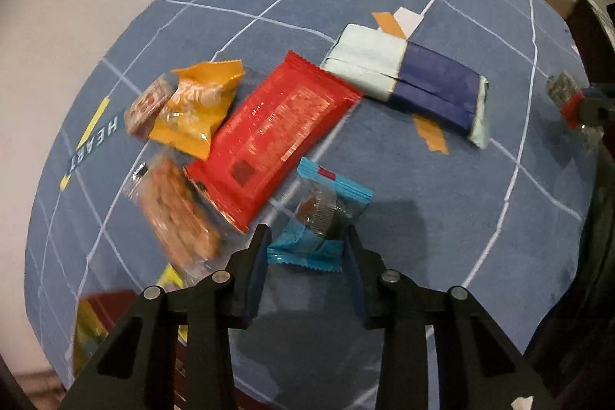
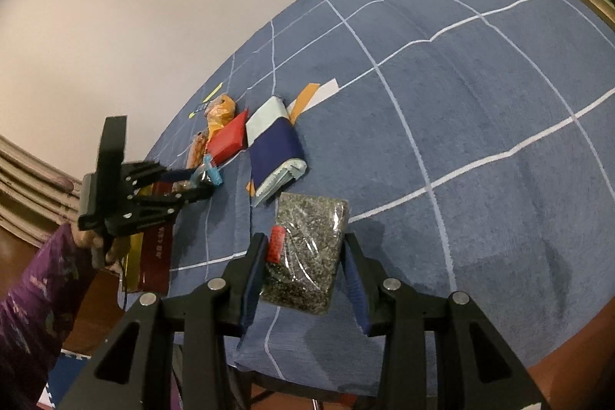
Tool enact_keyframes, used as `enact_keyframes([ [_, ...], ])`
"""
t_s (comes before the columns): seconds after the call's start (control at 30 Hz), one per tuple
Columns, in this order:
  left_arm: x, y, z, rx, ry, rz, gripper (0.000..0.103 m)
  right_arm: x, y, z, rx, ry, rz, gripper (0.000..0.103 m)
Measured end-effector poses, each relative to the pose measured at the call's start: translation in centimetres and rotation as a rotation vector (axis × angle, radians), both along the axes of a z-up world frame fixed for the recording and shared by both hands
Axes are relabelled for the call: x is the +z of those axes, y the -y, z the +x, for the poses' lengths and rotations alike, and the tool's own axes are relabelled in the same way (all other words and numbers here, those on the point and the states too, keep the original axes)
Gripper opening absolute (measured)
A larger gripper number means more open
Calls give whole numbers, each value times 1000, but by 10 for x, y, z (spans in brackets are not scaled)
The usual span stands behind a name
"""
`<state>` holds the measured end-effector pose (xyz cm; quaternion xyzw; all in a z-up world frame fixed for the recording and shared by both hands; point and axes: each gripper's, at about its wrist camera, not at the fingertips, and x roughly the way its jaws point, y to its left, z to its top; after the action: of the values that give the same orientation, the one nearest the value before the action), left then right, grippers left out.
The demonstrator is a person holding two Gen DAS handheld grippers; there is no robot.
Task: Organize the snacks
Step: 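Grasp the light-blue wrapped candy with the left gripper and lift it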
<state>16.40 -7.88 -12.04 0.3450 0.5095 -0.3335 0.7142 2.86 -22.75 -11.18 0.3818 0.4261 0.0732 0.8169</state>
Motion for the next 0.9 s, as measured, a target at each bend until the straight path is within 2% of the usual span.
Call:
enact_keyframes([
  [0.13,17,-3,-30,107,24,-73,33,3,1,0,-7,7,-7,40],
  [0.33,60,-24,-63,334,-11,-251,33,5,0,-2,-6,9,-35,40],
  [0.5,77,-56,-77,536,-22,-360,33,9,-6,-4,-3,20,-69,40],
  [0.6,85,-95,-81,652,-28,-416,33,10,-10,-6,5,25,-85,40],
  [0.7,92,-130,-82,733,5,-415,33,11,-15,-5,18,23,-105,40],
  [0.9,95,-200,-75,880,112,-334,33,15,-18,-6,17,48,-119,40],
])
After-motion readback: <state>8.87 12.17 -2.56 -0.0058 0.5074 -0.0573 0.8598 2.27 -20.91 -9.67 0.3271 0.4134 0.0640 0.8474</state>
